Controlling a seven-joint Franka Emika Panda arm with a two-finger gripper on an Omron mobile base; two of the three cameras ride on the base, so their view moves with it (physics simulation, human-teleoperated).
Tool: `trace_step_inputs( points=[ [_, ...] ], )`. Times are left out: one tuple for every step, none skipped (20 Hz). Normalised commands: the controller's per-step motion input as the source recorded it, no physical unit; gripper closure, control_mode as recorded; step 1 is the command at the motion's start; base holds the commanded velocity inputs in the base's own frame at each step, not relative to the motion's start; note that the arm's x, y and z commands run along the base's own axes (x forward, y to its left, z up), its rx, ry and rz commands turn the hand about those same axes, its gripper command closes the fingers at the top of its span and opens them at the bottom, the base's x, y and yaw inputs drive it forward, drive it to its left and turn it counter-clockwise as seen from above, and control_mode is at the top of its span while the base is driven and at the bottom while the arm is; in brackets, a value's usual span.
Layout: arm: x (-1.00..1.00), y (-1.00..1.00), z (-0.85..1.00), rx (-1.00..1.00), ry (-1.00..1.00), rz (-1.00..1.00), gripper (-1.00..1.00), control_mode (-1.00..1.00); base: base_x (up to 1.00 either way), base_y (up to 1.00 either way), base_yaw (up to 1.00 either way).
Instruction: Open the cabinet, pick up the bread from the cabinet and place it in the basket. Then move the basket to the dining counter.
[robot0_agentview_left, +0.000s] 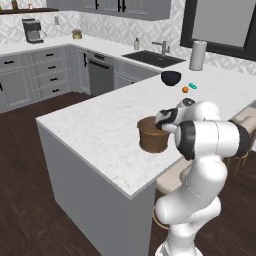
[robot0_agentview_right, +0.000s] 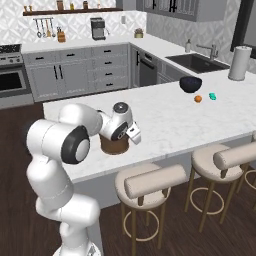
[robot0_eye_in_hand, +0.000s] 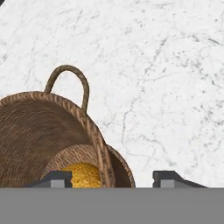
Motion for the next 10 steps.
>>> trace_step_inputs(
  points=[
    [0.00,0.00,0.41,0.00,-0.03,0.00,-1.00,-1.00,0.00,0.00,0.00],
    [0.00,0.00,0.49,0.00,-0.04,0.03,-1.00,-1.00,0.00,0.00,0.00],
    [0.00,0.00,0.51,0.00,-0.04,0.05,-1.00,-1.00,0.00,0.00,0.00],
    [0.00,0.00,0.53,0.00,-0.03,0.05,-1.00,-1.00,0.00,0.00,0.00],
    [0.00,0.00,0.60,0.00,-0.03,0.04,-1.00,-1.00,0.00,0.00,0.00],
    [0.00,0.00,0.61,0.00,-0.02,0.03,-1.00,-1.00,0.00,0.00,0.00],
    [0.00,0.00,0.64,0.00,-0.01,0.02,-1.00,-1.00,0.00,0.00,0.00],
    [0.00,0.00,0.71,0.00,0.00,0.02,-1.00,-1.00,0.00,0.00,0.00],
    [-0.04,0.00,0.75,0.00,0.00,0.02,-1.00,-1.00,0.00,0.00,0.00],
    [-0.18,0.00,0.72,0.00,0.00,0.04,-1.00,-1.00,0.00,0.00,0.00]
  ],
)
